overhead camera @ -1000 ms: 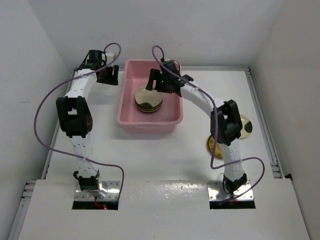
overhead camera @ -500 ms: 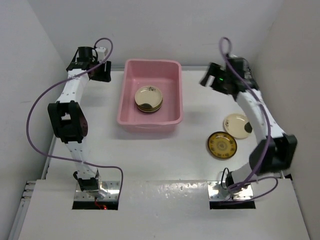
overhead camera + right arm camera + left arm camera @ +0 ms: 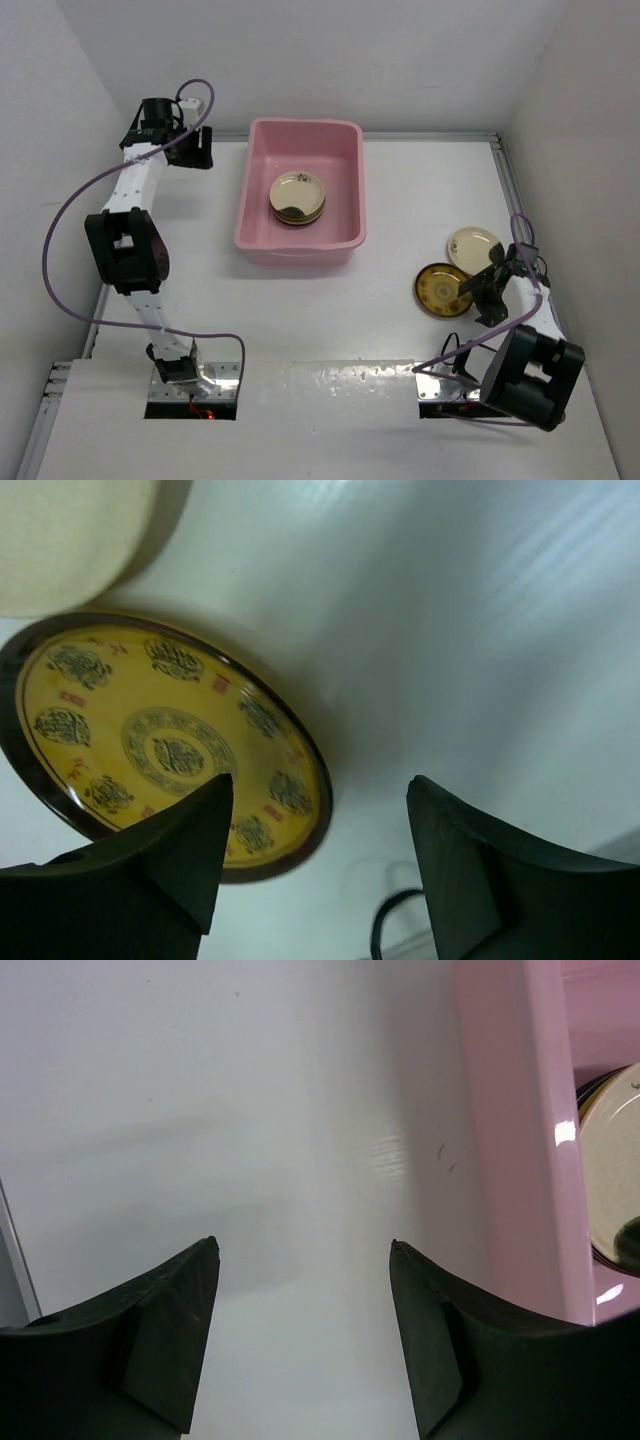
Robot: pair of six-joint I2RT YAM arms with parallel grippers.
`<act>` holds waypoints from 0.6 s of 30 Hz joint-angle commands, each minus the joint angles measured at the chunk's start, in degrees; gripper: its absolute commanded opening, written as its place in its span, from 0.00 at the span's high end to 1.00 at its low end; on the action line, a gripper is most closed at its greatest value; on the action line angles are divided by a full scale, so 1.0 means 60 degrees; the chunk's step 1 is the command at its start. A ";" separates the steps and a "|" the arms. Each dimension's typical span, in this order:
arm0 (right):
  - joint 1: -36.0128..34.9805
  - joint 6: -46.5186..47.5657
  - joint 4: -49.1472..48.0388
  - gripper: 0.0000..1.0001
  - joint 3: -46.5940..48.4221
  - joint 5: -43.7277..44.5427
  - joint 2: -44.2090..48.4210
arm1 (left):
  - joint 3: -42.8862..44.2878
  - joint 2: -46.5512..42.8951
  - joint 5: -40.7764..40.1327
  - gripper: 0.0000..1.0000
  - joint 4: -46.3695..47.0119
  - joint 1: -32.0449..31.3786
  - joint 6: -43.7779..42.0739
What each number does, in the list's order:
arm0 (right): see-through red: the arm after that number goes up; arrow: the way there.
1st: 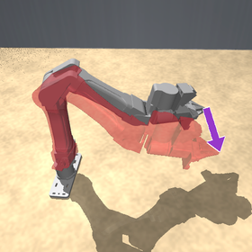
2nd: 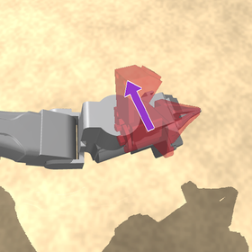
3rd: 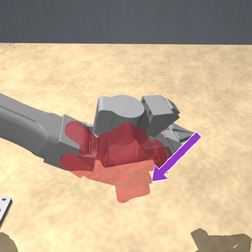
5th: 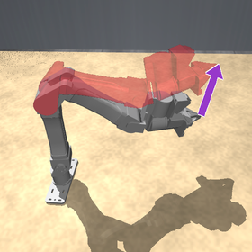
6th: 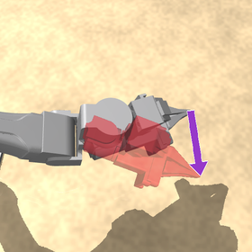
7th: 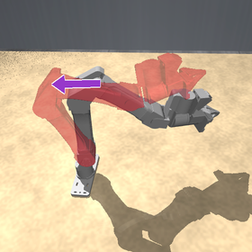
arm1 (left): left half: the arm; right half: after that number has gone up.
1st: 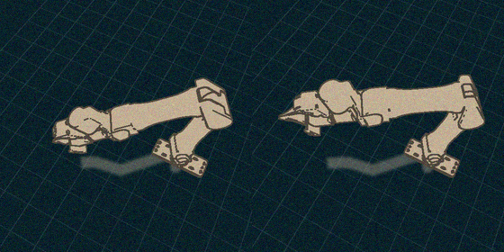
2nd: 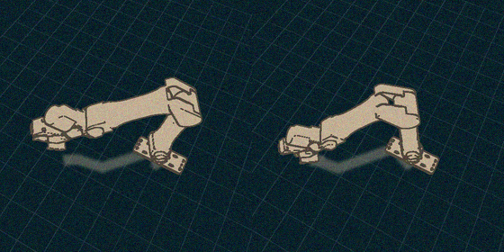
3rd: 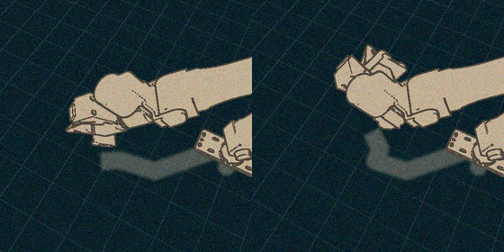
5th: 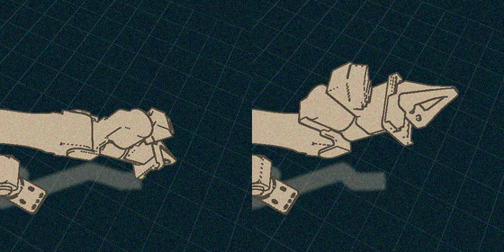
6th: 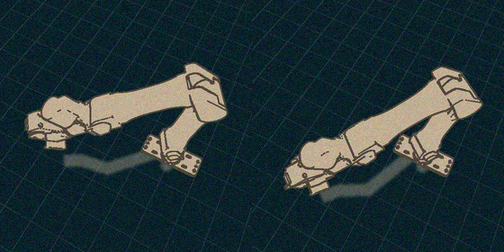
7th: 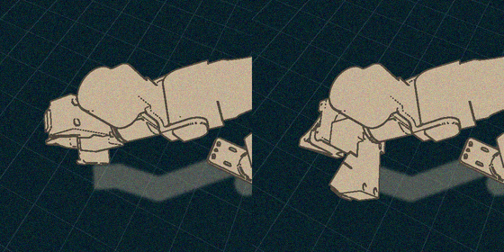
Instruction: Place the plates into the plastic bin on the countertop
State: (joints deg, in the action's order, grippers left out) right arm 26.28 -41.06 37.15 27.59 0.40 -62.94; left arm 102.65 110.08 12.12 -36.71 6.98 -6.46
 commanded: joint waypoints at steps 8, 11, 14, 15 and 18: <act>0.0014 0.0002 -0.3231 0.66 -0.0571 -0.1165 -0.2165 | -0.0878 -0.1061 0.0133 0.29 0.0156 0.0696 -0.0037; -0.0277 0.0060 -0.3218 0.93 -0.0469 -0.1181 -0.2618 | -0.0878 -0.1150 0.0133 0.29 0.0156 0.0799 -0.0037; -0.0979 0.0528 -0.3305 1.00 -0.0090 -0.1749 -0.2942 | -0.0980 -0.1238 -0.0056 0.29 0.0156 0.0887 -0.0125; -0.1446 0.0675 -0.3334 1.00 0.0029 -0.1911 -0.3001 | -0.0981 -0.1238 -0.0057 0.29 0.0156 0.0887 -0.0125; -0.2212 0.0472 -0.3407 1.00 0.0644 -0.1767 -0.2739 | -0.1068 -0.1326 -0.0262 0.29 0.0156 0.0975 -0.0213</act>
State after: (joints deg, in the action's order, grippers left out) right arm 17.02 -40.10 15.70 28.99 -12.32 -79.42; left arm 96.77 105.41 11.57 -36.71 12.05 -7.07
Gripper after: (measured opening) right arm 0.027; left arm 0.712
